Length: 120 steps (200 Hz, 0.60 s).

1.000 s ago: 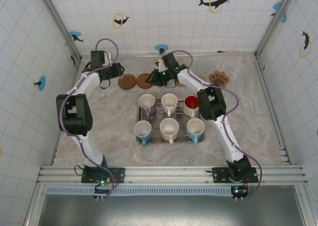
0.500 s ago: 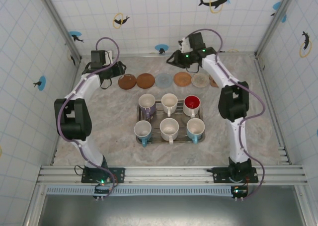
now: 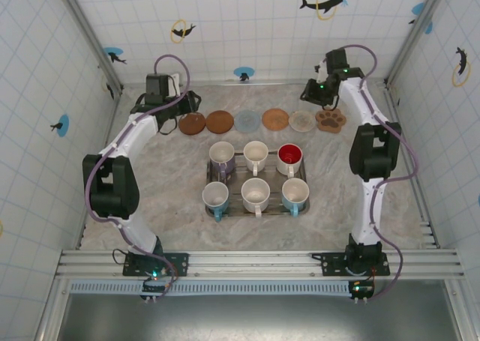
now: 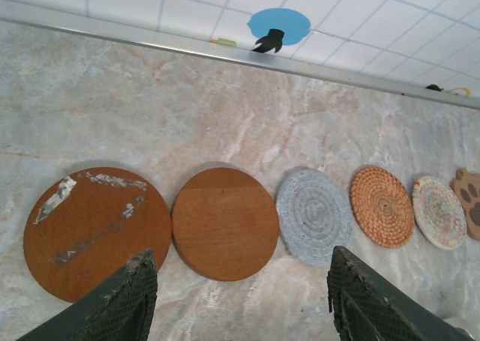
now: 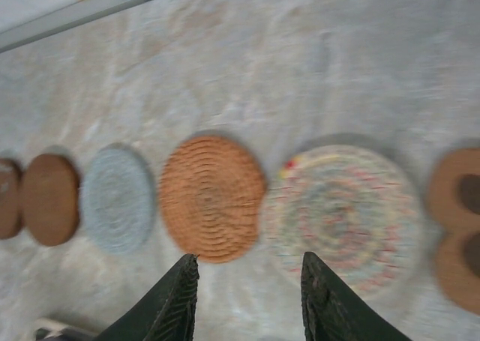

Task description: Place the cup by the coaster

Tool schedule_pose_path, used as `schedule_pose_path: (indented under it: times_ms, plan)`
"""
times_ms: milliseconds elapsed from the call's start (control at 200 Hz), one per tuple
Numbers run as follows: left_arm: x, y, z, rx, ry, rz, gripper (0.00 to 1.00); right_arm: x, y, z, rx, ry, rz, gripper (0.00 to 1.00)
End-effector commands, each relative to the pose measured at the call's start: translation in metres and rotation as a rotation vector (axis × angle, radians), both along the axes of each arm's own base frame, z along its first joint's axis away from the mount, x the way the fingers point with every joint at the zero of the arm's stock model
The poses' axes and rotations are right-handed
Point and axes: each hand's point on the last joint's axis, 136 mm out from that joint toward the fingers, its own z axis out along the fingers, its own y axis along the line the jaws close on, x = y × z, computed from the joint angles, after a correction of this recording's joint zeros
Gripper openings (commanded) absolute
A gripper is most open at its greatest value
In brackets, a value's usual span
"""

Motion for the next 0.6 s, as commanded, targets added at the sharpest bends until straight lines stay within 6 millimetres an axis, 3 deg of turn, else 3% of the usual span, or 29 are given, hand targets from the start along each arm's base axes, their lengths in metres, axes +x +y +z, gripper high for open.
schedule_pose_path:
  times_ms: [0,50,70,195,446,596]
  plan:
    - [-0.002,0.0,0.009,-0.006,-0.02,0.017,0.61,-0.001,-0.044,-0.007,-0.105,0.018,-0.062,0.41]
    - [-0.003,-0.003,0.01,-0.005,-0.022,0.016,0.61,0.004,-0.057,-0.006,-0.108,0.016,-0.089,0.42]
    - [-0.003,-0.003,0.011,-0.005,-0.023,0.017,0.61,0.006,-0.062,-0.018,-0.11,0.038,-0.098,0.42]
    - [-0.004,-0.008,0.01,-0.004,-0.021,0.014,0.61,0.021,-0.084,-0.034,-0.139,0.049,-0.143,0.43]
    - [-0.009,-0.023,0.006,-0.004,-0.026,0.0,0.61,0.049,-0.069,-0.07,-0.07,0.06,-0.118,0.42]
    - [-0.01,-0.029,0.001,-0.002,-0.016,-0.009,0.61,0.059,-0.059,-0.081,-0.037,0.051,-0.108,0.41]
